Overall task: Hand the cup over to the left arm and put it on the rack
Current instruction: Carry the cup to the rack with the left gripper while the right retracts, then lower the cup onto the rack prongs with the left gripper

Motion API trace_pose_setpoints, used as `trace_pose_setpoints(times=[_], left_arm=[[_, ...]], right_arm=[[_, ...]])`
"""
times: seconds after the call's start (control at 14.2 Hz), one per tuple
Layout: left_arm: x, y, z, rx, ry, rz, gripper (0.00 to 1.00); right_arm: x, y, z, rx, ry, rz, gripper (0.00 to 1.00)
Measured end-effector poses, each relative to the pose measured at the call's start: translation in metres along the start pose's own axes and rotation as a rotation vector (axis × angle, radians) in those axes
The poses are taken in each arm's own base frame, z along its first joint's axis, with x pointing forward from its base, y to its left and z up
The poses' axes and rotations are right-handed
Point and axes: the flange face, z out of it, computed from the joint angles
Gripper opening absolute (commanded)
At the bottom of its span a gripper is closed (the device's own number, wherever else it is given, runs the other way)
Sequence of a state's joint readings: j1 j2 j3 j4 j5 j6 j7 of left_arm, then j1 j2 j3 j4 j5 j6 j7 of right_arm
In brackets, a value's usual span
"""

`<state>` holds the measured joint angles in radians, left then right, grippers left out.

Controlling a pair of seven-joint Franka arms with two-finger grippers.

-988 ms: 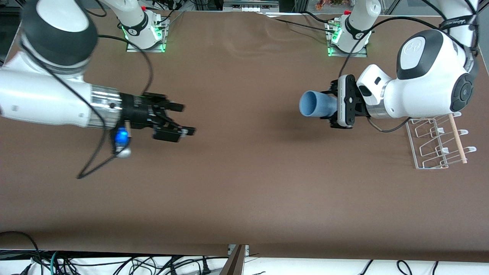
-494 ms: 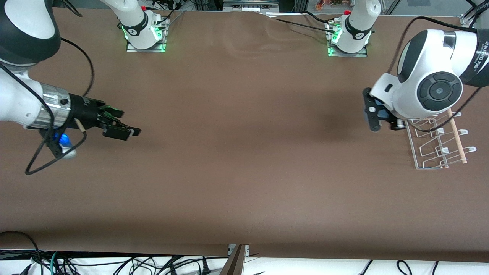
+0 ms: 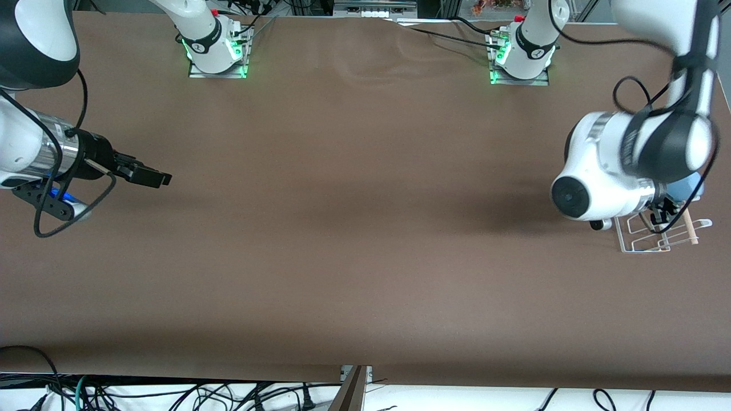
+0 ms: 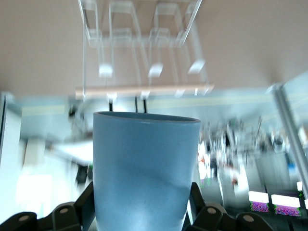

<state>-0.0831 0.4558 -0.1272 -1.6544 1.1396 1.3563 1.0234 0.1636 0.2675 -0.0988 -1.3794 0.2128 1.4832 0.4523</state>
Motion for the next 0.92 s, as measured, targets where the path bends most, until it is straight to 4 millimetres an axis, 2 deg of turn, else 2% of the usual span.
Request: trace_pose_setpoints(times=[0.14, 0.28, 0.49, 0.71, 0.92], left_arm=[[0.027, 0.007, 0.034, 0.042, -0.127, -0.028, 0.16], [0.043, 0.019, 0.071, 0.064, -0.144, -0.076, 0.16], [0.072, 0.048, 0.1, 0.107, -0.198, -0.17, 0.16], [0.1, 0.071, 0.114, 0.146, -0.232, -0.213, 0.17], [0.105, 0.072, 0.116, 0.18, -0.233, -0.242, 0.17]], right_arm=[[-0.015, 0.029, 0.002, -0.023, 0.049, -0.089, 0.99], [-0.028, 0.059, 0.0, -0.063, 0.074, -0.22, 0.99], [-0.027, 0.089, -0.008, -0.084, 0.092, -0.304, 1.0], [-0.023, 0.091, -0.008, -0.127, 0.116, -0.324, 1.0], [-0.023, 0.087, -0.007, -0.169, 0.127, -0.342, 1.0]])
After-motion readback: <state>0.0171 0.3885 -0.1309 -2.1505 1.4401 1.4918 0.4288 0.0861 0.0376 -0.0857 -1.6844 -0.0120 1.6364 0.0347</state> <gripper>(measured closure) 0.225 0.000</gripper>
